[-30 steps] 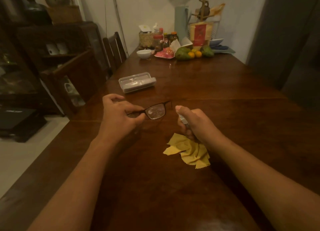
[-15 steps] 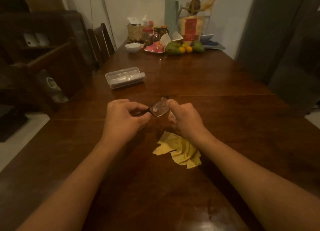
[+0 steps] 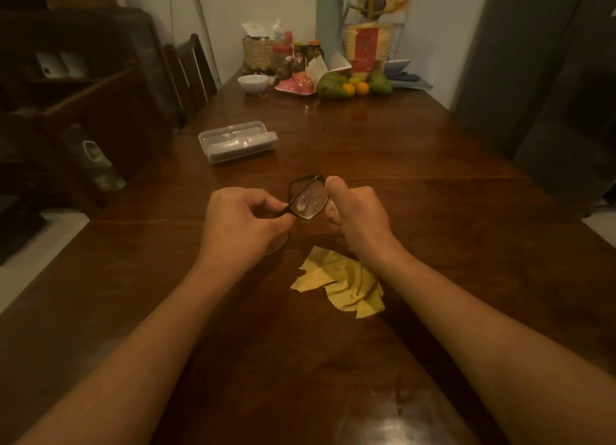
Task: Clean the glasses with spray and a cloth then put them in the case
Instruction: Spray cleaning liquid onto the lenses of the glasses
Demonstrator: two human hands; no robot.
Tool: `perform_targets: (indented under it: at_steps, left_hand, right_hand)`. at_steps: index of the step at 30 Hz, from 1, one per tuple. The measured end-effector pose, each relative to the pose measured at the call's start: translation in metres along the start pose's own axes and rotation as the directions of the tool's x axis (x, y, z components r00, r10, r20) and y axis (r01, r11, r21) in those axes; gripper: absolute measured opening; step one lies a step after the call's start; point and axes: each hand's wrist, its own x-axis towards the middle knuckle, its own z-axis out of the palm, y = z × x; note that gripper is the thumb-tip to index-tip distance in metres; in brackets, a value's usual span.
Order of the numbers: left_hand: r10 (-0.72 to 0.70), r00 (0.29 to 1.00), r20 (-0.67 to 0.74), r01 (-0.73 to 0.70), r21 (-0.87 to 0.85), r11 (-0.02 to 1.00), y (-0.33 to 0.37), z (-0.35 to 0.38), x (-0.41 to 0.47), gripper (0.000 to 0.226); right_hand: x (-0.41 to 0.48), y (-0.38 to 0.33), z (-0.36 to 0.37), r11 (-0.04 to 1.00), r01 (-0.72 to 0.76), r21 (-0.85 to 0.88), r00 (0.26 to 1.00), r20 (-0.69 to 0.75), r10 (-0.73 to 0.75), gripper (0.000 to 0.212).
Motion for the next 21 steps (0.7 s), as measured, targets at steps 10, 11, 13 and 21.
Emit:
perform_targets:
  at_steps: [10,11,13,21]
  left_hand:
    - [-0.002,1.000,-0.002,0.001,-0.014,1.000,0.0056,-0.0018,-0.0021,0.031]
    - [-0.009,1.000,-0.002,0.009,-0.025,1.000,0.0055,-0.0018,-0.0020,0.031]
    - [-0.020,1.000,-0.001,0.020,-0.031,0.999,0.0049,-0.0019,-0.0020,0.030]
    - [-0.087,0.996,0.011,0.088,-0.081,0.993,-0.0021,-0.0052,0.0027,0.019]
  right_hand:
    - [-0.0012,-0.0026,0.0014,0.999,0.017,-0.046,0.999,0.039,-0.015,0.056]
    - [-0.0013,-0.0036,0.0015,0.999,0.018,-0.049,0.999,0.047,-0.016,0.055]
    - [-0.0022,-0.0043,0.0019,0.999,0.019,-0.026,0.998,0.065,-0.017,0.055]
    - [-0.0022,-0.0014,-0.0013,0.999,-0.022,0.039,0.993,0.115,0.017,0.058]
